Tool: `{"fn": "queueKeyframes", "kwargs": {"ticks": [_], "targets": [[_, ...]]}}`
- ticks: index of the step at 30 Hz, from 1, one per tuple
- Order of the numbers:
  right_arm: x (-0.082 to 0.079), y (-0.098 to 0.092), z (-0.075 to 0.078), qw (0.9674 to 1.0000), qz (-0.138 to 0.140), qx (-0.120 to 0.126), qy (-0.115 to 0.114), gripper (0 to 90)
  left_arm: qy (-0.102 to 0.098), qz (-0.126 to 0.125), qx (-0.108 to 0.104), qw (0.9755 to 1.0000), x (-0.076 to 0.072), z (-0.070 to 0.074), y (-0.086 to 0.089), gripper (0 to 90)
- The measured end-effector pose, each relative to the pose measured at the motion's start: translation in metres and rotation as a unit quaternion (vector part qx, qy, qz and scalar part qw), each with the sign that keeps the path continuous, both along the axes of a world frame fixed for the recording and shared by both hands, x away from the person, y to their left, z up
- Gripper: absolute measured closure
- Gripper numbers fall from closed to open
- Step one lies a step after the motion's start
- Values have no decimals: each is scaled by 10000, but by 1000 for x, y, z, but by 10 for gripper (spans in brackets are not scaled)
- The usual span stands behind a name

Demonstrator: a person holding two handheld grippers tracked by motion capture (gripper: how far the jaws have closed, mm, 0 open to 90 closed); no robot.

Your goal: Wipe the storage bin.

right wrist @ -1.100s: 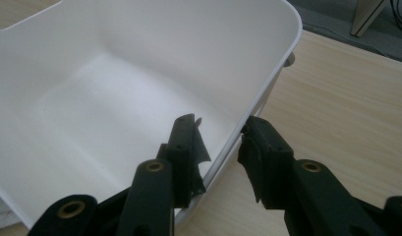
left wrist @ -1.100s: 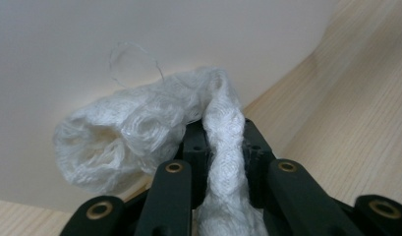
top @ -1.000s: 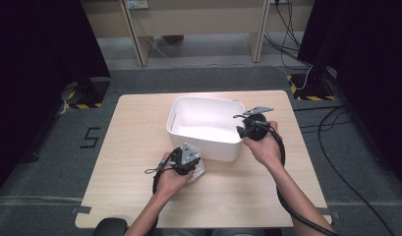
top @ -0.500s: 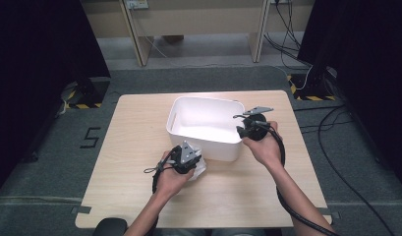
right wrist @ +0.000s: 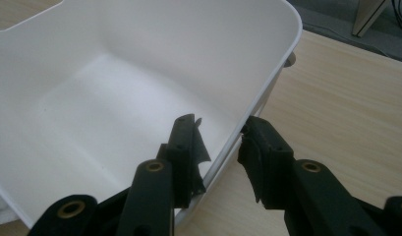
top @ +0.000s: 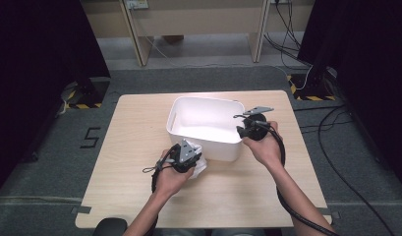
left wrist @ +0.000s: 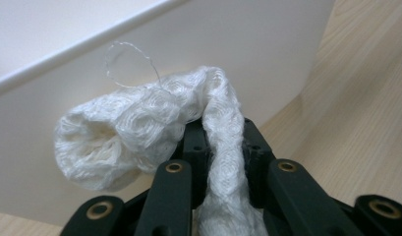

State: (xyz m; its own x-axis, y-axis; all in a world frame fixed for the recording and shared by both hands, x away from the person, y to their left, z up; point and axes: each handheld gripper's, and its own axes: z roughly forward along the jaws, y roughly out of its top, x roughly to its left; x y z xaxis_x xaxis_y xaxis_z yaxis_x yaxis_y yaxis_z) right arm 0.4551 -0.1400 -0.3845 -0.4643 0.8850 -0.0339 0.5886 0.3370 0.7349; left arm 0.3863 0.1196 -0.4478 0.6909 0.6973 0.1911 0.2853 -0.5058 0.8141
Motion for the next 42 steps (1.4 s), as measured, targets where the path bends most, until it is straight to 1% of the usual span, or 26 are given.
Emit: {"fn": "queueKeyframes", "kwargs": {"ticks": [4,9,16,22,25,28,34,35,39,40,42], "targets": [[0,0,0,10000,4,-11,3,666,-3,24,-47,10000,0,2,-1,775],[0,0,0,10000,-1,-10,4,666,-28,11,-16,10000,-1,5,-1,775],[0,0,0,10000,-4,-9,-1,665,-138,6,-69,9999,-2,11,-3,775],[0,0,0,10000,-9,-6,0,666,-170,-16,-66,9998,-2,15,-3,774],[0,0,0,10000,-6,-13,-4,666,-198,-16,-111,9997,-3,17,-4,774],[0,0,0,10000,-11,-9,1,666,-202,-32,-83,9998,-3,19,-4,774],[0,0,0,10000,-11,-15,-8,665,-214,-19,-122,9997,-3,19,-5,775],[0,0,0,10000,-13,-12,-6,666,-262,-29,-103,9996,-2,20,-5,775],[0,0,-1,10000,-20,-28,-8,663,-280,-27,-99,9996,-2,20,-6,775],[0,0,-1,10000,-19,-33,-7,662,-237,-9,-117,9997,-3,20,-7,775],[0,0,-1,10000,-9,-46,-9,662,-236,-8,-118,9997,-2,20,-8,775]]}}
